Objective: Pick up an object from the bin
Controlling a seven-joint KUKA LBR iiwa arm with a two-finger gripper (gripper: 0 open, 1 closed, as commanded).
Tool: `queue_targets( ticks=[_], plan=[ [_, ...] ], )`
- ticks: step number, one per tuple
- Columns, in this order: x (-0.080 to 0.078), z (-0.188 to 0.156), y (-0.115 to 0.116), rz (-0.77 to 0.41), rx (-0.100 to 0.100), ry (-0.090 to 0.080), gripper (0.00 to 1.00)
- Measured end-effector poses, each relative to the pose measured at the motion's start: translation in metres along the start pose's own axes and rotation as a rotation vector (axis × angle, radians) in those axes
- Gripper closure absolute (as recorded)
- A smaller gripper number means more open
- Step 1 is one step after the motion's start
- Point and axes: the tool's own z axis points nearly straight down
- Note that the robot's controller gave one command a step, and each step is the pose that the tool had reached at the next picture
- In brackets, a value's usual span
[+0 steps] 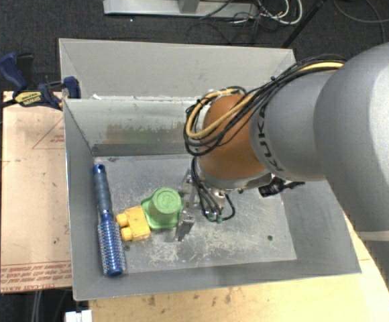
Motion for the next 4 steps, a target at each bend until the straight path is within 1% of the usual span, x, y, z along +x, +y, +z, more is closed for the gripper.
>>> queue_targets(
  ticks=[1,2,3,4],
  plan=[
    [0.0,0.024,0.009,0.058,-0.002,-0.01,0.0],
    [0.005,0.023,0.016,0.02,-0.001,-0.019,0.0],
    [0.004,0.021,0.017,0.019,-0.004,-0.022,1.0],
    [0.003,0.006,0.017,0.02,0.0,-0.006,1.0]
  ],
)
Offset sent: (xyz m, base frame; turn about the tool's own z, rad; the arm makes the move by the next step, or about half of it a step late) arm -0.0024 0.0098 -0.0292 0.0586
